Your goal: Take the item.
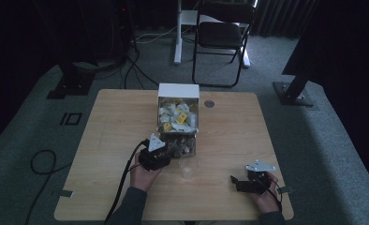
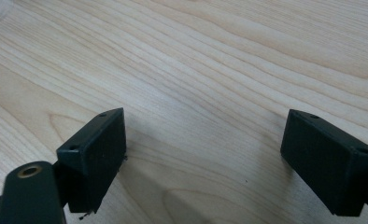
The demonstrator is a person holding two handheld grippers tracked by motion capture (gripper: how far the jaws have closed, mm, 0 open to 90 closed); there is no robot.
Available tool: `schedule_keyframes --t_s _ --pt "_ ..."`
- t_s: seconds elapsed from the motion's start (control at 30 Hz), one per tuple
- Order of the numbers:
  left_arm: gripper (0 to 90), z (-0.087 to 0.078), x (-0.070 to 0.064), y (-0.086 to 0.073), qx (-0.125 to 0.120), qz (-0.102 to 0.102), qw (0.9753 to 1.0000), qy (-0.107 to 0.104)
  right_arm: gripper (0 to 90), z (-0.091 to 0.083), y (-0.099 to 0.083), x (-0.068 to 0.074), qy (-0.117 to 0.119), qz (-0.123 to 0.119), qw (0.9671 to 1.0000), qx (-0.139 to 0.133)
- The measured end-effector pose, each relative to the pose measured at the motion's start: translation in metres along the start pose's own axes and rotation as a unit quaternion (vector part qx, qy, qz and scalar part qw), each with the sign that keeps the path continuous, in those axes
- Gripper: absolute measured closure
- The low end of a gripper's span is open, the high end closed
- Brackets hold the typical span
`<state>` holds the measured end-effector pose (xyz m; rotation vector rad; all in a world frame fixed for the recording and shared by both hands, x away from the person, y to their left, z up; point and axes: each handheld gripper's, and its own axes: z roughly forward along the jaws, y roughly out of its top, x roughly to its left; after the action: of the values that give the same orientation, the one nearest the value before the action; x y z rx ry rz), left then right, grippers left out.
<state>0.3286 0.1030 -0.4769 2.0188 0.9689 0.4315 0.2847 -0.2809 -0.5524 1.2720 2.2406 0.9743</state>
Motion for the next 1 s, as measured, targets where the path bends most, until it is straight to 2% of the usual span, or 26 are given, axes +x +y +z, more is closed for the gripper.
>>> schedule_keyframes --t_s 0.13,0.23,0.47,0.67,0.73,1.0 --pt "54.9 0.0054 -0.0009 0.0012 0.004 -0.002 1.0000 -0.004 14.0 0.0000 0.0000 0.0000 0.000 0.000 1.0000 0.000" --pt "56.5 0.0080 -0.0009 0.0007 0.008 -0.005 0.9999 -0.003 14.0 0.0000 0.0000 0.0000 0.000 0.000 1.0000 0.000" --pt "75.4 0.0068 0.0021 0.0020 0.014 -0.010 0.9998 0.009 14.0 0.0000 0.0000 0.0000 0.000 0.000 1.0000 0.000" --pt "84.6 0.0046 0.0022 0.0028 0.005 -0.016 0.9998 0.006 14.0 0.0000 0.0000 0.0000 0.000 0.000 1.0000 0.000" --pt "88.0 0.0039 0.0019 0.0033 0.004 -0.012 0.9999 0.006 14.0 0.0000 0.0000 0.0000 0.000 0.000 1.0000 0.000" --pt "90.0 0.0025 0.0019 0.0053 0.001 -0.012 0.9999 0.006 14.0 0.0000 0.0000 0.0000 0.000 0.000 1.0000 0.000"
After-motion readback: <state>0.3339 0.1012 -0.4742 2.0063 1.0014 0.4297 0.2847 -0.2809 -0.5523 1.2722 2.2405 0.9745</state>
